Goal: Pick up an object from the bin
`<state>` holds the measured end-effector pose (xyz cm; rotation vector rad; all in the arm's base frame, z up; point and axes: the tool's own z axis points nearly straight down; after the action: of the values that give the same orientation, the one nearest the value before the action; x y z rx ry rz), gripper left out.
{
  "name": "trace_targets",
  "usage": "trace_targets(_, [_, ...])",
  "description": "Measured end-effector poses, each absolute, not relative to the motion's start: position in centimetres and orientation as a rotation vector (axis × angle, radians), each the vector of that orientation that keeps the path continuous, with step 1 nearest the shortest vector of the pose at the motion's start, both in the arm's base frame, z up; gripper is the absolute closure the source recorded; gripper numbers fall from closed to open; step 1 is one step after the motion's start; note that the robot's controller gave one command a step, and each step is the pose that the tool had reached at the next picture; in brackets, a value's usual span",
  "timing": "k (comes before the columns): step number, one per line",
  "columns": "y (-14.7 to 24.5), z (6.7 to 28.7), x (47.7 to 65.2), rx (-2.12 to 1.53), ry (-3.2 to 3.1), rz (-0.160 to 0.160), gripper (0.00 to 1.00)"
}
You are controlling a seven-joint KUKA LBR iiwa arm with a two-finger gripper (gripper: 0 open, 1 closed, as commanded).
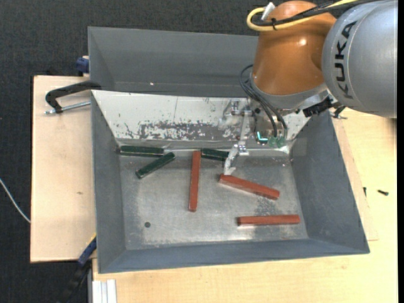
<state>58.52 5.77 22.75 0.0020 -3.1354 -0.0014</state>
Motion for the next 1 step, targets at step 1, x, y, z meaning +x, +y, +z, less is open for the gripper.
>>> trace_targets(1, [5.75, 23.17, 58.67, 0.0, -3.144, -0.002, 0.0])
